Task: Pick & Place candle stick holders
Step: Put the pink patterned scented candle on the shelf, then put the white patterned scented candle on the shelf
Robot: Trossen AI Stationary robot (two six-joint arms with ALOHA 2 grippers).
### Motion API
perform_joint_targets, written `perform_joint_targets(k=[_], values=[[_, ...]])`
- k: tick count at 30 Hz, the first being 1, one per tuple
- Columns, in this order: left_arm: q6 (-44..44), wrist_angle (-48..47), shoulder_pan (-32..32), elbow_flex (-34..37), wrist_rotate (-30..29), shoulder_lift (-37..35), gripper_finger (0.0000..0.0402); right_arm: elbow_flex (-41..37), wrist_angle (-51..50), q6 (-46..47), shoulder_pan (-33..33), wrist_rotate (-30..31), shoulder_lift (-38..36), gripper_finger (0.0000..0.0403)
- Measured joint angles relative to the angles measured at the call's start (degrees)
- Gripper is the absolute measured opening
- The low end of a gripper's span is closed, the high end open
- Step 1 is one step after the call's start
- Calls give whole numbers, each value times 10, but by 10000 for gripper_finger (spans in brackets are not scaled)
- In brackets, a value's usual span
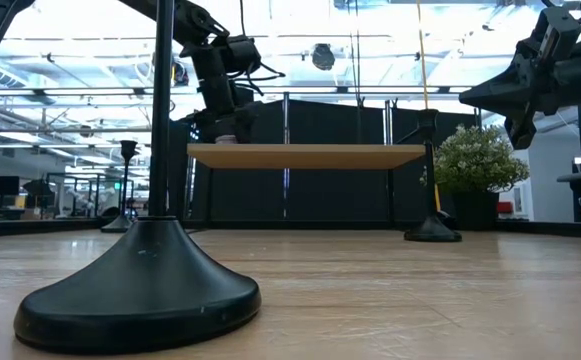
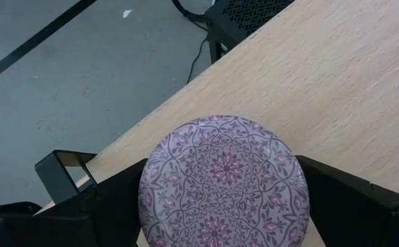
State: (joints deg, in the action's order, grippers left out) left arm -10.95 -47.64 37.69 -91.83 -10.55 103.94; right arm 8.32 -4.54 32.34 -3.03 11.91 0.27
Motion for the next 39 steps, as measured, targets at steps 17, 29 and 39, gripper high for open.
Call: perform_joint_targets(k=[17,29,39], values=[[-8,-25,-40,-1,45,-136,355,0,0,0,0,0,0,0],[-183,-247,-235,-1,43,-221,356,0,0,0,0,0,0,0],[-336,-398,-406,-1,41,-223,356,0,0,0,0,0,0,0]])
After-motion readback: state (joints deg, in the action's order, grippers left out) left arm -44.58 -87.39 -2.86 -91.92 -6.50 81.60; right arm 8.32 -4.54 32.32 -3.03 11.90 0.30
